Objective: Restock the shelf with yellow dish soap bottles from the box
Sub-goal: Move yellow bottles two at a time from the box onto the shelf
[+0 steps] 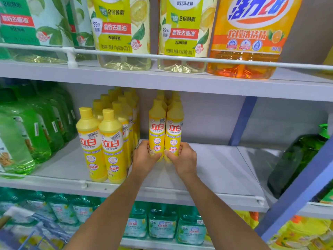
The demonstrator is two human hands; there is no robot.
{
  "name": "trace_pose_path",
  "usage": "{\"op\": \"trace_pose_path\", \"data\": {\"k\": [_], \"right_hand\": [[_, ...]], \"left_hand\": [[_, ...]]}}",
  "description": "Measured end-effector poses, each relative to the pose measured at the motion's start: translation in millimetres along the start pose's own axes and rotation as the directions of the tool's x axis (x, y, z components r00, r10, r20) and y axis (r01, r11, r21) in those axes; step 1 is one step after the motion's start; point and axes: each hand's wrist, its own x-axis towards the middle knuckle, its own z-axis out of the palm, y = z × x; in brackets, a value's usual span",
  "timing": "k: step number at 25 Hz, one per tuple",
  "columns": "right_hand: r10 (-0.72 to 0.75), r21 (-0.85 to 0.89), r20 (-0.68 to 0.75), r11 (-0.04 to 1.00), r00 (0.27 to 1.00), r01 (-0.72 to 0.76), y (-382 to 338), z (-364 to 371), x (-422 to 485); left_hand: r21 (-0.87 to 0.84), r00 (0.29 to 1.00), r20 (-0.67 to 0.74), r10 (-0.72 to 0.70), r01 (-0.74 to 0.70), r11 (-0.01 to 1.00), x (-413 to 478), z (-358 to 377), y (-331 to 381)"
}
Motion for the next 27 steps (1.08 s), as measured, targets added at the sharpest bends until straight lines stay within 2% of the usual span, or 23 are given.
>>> {"op": "trace_pose_path", "data": {"k": [3, 6, 9, 11, 13, 16, 21, 27], "right_hand": [[-0.009, -0.035, 0.142, 0.999, 0.990, 0.014, -12, -18, -6], [-0.060, -0.221, 0.254, 0.968, 0.965, 0.119, -22, -42, -29], [-0.069, -0.461, 0.394, 0.848, 0.916, 0.263, -31, -67, -65], [-0.048, -0.563, 0.453, 0.759, 0.890, 0.328, -44, -82, -94], [-0.047, -0.634, 0.482, 0.670, 0.875, 0.385, -63, -94, -136], [-0.044, -0.707, 0.510, 0.547, 0.859, 0.447, -84, -100, -199], [-0.065, -0.719, 0.524, 0.500, 0.849, 0.482, -94, -81, -298], [0.049, -0.689, 0.577, 0.566, 0.816, 0.453, -67, -47, -380]], "left_hand": [[0.149, 0.996, 0.093, 0.008, -0.021, 0.989, -7, -14, 8], [0.321, 0.977, 0.210, 0.034, -0.102, 0.942, -29, -34, 15], [0.544, 0.903, 0.423, 0.078, -0.322, 0.775, -63, -60, 24], [0.619, 0.845, 0.524, 0.103, -0.461, 0.636, -91, -82, 29], [0.652, 0.809, 0.573, 0.134, -0.549, 0.523, -125, -111, 30], [0.681, 0.793, 0.584, 0.174, -0.596, 0.426, -178, -153, 20], [0.724, 0.811, 0.559, 0.172, -0.578, 0.376, -264, -208, -23], [0.737, 0.810, 0.585, -0.038, -0.512, 0.441, -338, -232, -103]]}}
